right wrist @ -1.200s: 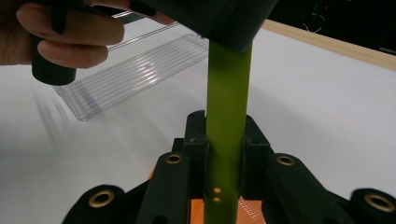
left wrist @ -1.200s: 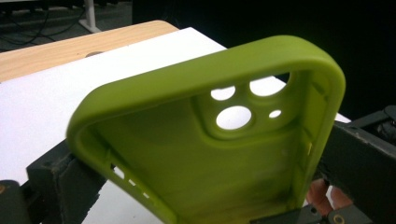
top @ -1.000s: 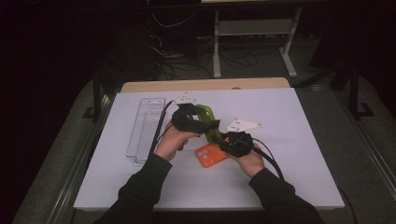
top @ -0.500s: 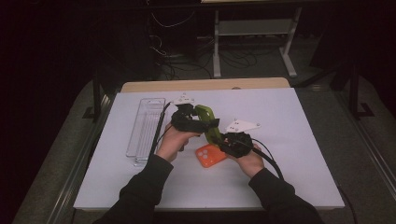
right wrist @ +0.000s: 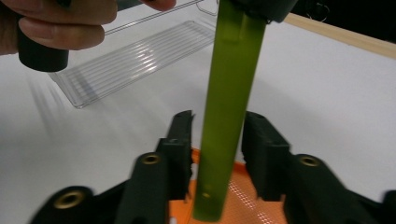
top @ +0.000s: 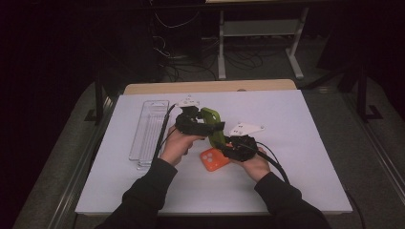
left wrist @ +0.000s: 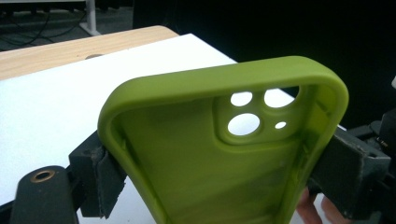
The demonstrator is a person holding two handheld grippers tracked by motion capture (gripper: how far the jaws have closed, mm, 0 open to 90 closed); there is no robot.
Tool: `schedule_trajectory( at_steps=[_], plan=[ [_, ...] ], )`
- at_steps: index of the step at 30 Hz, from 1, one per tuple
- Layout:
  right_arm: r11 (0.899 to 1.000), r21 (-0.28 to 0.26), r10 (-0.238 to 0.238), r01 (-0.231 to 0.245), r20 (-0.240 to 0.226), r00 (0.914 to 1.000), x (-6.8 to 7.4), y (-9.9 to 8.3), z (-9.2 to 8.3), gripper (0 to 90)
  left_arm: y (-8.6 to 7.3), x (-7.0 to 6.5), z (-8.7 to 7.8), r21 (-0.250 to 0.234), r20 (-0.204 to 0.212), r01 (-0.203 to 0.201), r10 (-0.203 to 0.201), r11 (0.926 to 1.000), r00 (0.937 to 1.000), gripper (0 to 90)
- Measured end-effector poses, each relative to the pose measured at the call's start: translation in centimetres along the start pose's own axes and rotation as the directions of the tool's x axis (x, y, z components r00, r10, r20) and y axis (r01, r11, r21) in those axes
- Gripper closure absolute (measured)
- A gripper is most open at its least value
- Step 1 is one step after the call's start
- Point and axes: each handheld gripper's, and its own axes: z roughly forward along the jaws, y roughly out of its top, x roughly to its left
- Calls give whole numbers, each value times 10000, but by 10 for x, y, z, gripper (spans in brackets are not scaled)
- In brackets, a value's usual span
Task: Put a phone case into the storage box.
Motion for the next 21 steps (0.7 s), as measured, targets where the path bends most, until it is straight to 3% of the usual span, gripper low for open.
schedule_trajectory(
  at_steps=[7,14,18,21],
  plan=[
    [9997,110,198,-195,-224,9996,-9,-3,-9,362,6,8,-7,1,-303,-185,185,9998,9994,141],
    [9988,489,59,-78,393,9992,-24,-12,-24,187,18,18,-22,-104,-736,-274,266,9996,9969,141],
    [9981,591,159,-193,586,9982,-31,-20,-34,116,25,26,-32,-270,-1072,-307,276,9992,9939,142],
    [9972,684,249,-287,554,9982,-37,-28,-40,6,31,31,-41,-379,-1327,-307,255,9988,9908,141]
  ],
)
